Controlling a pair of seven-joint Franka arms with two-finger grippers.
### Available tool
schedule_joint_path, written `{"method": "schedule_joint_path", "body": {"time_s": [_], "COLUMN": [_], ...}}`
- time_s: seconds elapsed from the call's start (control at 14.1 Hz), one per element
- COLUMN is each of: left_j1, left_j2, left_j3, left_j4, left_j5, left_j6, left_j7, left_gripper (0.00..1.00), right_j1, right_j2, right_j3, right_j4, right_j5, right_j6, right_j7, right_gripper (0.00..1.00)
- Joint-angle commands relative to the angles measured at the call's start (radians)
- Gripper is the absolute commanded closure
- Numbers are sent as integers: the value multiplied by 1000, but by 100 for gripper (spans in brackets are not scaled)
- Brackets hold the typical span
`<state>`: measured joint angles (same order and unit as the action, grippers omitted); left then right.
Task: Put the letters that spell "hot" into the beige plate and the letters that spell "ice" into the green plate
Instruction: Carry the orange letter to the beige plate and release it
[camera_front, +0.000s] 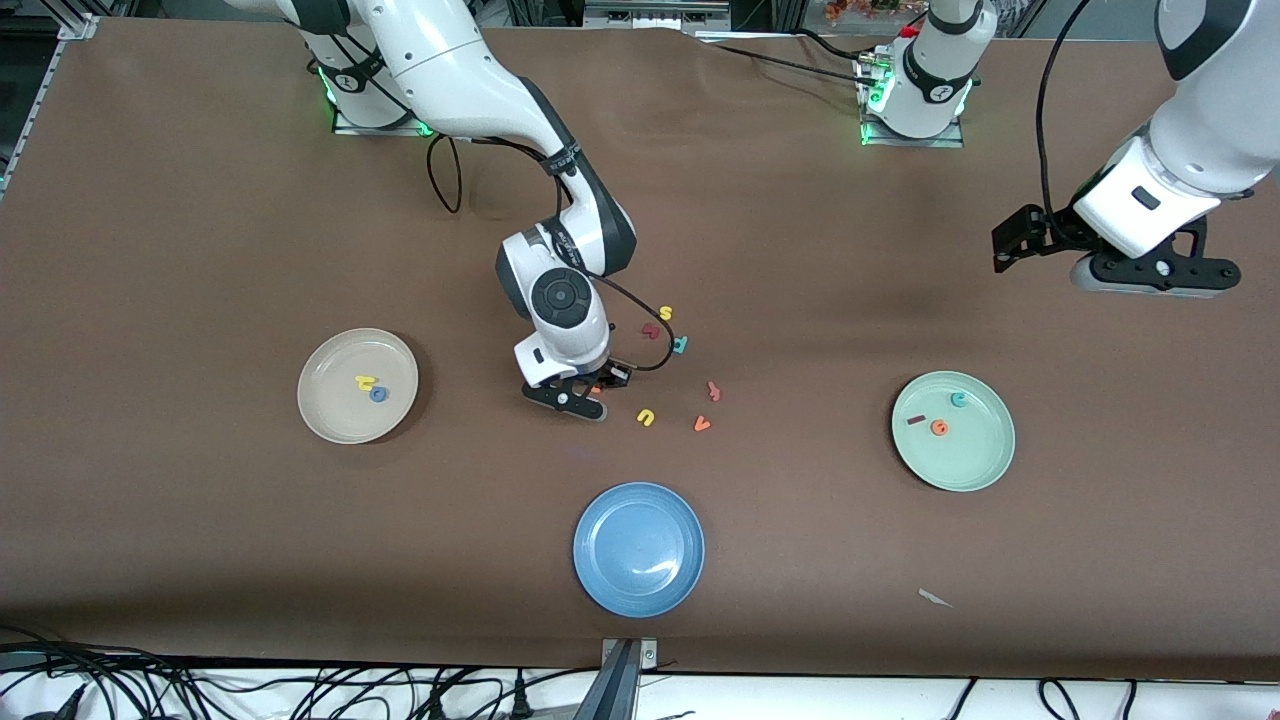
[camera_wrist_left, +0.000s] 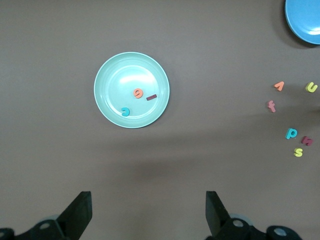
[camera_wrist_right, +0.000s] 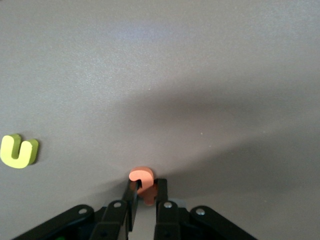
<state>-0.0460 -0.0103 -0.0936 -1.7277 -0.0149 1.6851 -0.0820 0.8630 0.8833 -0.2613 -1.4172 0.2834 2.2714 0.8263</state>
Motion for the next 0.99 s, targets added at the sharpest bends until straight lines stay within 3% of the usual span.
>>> {"method": "schedule_joint_path", "body": {"time_s": [0.0, 0.14, 0.36, 0.57, 0.92], "left_j1": [9, 9, 9, 8, 6], "left_j2": [-10, -10, -8, -2, 0], "left_j3": [-20, -20, -18, -18, -20], "left_j4": [8, 8, 16, 19, 27], "left_j5": [10, 10, 12, 13, 13], "left_j6": [-15, -15, -15, -15, -15], "left_j7": [13, 14, 14, 14, 18], "left_gripper": [0, 0, 0, 0, 0], "right_j1": [-27, -58, -56, -56, -56], "right_j2": [17, -7, -82, -206, -377], "right_j3": [-6, -24, -107, -194, -277], "right_j4": [87, 84, -12, -230, -543], "right_j5": [7, 3, 2, 7, 5], "right_j6": [-107, -135, -179, -121, 31], "right_j7": [-10, -129, -310, -565, -820], "right_gripper": [94, 96, 96, 96, 96]}}
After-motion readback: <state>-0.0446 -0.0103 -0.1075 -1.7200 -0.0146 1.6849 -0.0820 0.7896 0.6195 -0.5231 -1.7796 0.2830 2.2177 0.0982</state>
